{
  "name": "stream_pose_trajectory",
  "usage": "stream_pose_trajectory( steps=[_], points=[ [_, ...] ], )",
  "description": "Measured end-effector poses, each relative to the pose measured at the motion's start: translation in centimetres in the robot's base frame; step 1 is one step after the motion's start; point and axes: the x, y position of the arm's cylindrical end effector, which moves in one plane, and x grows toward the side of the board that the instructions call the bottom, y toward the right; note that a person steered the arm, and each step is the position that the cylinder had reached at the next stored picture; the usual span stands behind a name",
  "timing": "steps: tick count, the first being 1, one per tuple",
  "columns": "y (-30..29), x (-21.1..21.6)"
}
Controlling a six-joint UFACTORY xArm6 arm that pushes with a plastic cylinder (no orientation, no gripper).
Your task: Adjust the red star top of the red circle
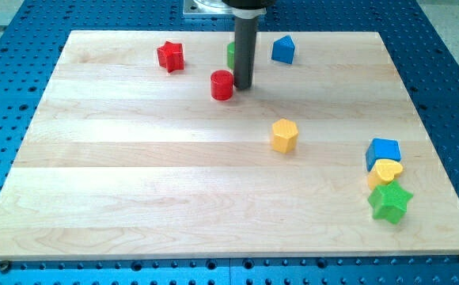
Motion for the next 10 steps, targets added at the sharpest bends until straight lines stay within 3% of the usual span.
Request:
stream_pose_trajectory(
  steps=[1,2,3,6,7,10],
  points=[
    [-2.2,2.1],
    [-10.0,1.8],
    [-8.6,-2.9],
    [-4.0,-0.7],
    [-2.1,-3.8],
    [-8.2,-8.3]
  ],
)
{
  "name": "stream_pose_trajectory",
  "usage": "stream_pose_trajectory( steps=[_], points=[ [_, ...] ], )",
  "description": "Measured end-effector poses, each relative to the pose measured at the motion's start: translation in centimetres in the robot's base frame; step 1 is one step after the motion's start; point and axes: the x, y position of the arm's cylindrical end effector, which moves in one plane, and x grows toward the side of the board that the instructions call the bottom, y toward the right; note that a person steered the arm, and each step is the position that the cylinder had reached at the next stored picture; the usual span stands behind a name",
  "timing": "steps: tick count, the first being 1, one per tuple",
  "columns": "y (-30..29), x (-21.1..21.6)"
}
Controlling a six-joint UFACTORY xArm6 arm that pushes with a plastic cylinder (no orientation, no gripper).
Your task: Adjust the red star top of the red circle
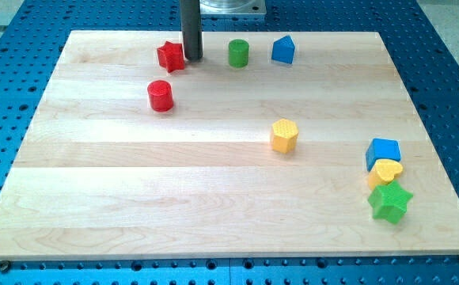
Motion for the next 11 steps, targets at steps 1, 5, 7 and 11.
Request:
stream_pose_trajectory(
  steps=[1,5,7,11],
  points=[
    [-4.6,1.7],
    [-12.5,6.3],
    [-9.0,7.5],
    [-1.0,9.4]
  ],
)
